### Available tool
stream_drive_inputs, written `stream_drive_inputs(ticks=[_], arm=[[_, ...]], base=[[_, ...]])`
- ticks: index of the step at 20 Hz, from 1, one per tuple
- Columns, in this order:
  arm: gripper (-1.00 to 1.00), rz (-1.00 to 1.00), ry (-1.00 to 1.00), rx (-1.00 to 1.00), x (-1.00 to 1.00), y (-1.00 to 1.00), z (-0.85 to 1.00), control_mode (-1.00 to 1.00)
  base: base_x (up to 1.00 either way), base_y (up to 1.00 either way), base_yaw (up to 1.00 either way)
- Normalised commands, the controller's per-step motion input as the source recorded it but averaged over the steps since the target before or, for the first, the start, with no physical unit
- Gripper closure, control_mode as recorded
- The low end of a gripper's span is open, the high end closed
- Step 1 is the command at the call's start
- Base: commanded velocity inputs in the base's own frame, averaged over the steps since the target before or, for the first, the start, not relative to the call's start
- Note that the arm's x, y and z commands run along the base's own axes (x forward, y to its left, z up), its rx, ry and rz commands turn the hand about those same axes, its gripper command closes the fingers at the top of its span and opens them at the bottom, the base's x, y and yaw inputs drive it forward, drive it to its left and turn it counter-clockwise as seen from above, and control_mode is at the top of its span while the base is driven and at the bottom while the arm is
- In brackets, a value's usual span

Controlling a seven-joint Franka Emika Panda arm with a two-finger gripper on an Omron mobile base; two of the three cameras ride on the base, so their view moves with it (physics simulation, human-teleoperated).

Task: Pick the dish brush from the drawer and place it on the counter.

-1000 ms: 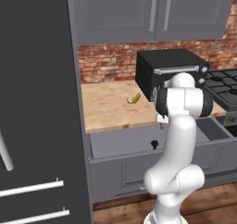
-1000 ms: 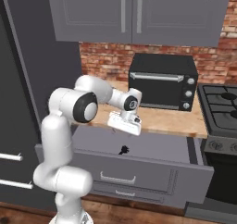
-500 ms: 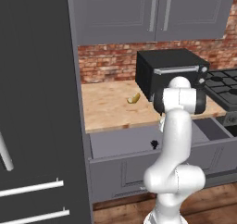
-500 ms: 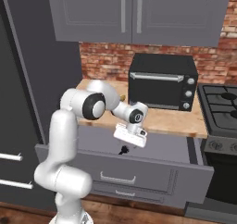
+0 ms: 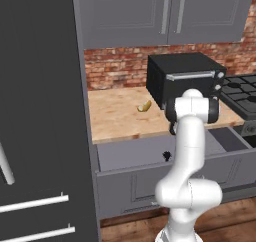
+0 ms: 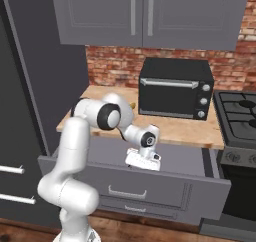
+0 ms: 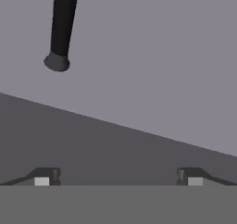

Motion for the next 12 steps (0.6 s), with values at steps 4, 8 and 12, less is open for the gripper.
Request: stream_drive_inputs(ticks=[4,8,12], arm=[[-1.00,0.10,0.11,0.00,-0.98,-0.45,-0.26,-1.00],[-1.00,0.10,0.06,0.03,-1.00,-0.49,-0.04,-1.00],[-1.00,0.12,0.02,0.02,-1.00,-0.42,0.00,-1.00]], base=[[0.00,0.00,0.00],[0.00,0.00,0.00],[0.00,0.00,0.00]])
